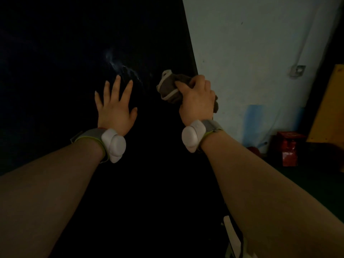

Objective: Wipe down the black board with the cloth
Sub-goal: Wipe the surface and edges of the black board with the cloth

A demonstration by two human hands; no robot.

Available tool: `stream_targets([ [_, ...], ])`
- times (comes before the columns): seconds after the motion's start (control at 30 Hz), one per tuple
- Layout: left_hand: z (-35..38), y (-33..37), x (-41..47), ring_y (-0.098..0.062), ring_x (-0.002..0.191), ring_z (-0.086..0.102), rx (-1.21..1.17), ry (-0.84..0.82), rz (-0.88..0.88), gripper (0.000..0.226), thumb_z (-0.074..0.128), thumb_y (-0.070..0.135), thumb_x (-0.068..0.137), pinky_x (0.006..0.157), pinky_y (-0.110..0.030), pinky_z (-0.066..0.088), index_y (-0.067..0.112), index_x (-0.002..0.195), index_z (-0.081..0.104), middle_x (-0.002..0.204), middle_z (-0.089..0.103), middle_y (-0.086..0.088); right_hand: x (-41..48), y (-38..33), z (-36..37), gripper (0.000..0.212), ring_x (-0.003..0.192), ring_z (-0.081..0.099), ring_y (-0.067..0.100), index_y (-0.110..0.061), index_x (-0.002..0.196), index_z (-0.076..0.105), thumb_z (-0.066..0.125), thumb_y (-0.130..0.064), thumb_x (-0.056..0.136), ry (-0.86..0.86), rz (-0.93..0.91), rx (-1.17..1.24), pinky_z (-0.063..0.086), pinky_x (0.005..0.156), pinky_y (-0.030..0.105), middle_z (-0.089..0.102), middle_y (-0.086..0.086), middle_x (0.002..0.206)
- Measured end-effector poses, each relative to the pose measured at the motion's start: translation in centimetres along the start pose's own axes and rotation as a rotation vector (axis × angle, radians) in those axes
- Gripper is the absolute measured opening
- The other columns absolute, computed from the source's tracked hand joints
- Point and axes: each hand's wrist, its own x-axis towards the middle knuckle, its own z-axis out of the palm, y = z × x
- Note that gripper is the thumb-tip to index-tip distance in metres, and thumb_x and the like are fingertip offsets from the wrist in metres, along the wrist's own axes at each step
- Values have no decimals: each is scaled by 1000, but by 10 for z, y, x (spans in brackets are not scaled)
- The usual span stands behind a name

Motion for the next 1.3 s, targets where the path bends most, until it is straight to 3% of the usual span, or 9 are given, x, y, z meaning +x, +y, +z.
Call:
stream_targets([
  [0.27, 16, 0, -12, -37, 143, 1, -2, -32, -4, 75, 56, 31, 90, 111, -61, 0, 26, 151, 13, 159, 0, -9, -35, 11, 17, 44, 113, 38, 32, -30, 137, 48, 48, -17, 94, -162, -118, -2, 34, 91, 41, 38, 11, 126],
  [0.47, 29, 3, -30, -38, 143, 1, -14, -22, 22, 76, 57, 32, 89, 110, -62, 2, 25, 151, 14, 158, 0, -11, -56, 20, 40, 39, 106, 41, 34, -28, 130, 56, 54, -19, 93, -135, -158, 22, 34, 82, 42, 44, 14, 118],
  [0.67, 55, -2, -66, -40, 143, 0, 27, -73, 56, 87, 62, 43, 83, 108, -64, 3, 28, 151, 10, 158, -2, -14, -96, 26, 68, 31, 82, 54, 43, -18, 107, 72, 74, -11, 77, -56, -160, 95, 35, 62, 42, 57, 21, 95],
  [0.87, 75, -8, -91, -42, 142, 3, 53, -79, 86, 96, 63, 54, 75, 108, -64, 3, 29, 150, 8, 157, 2, -18, -132, 36, 90, 29, 82, 55, 42, -18, 109, 71, 68, -15, 80, -103, -181, 115, 40, 64, 45, 58, 21, 95],
  [1.1, 92, -6, -115, -42, 142, 3, 59, -66, 57, 99, 61, 59, 74, 108, -63, 3, 26, 150, 8, 156, 5, -19, -144, 36, 102, 27, 77, 58, 40, -20, 104, 73, 69, -17, 78, -16, -144, 119, 42, 61, 43, 59, 20, 90],
  [1.3, 98, -7, -116, -43, 142, 1, 72, -54, 57, 101, 62, 58, 76, 108, -64, 1, 26, 151, 3, 156, 3, -21, -194, 45, 117, 37, 84, 58, 44, -19, 114, 70, 78, -14, 78, -191, -169, 117, 45, 69, 46, 60, 22, 97],
])
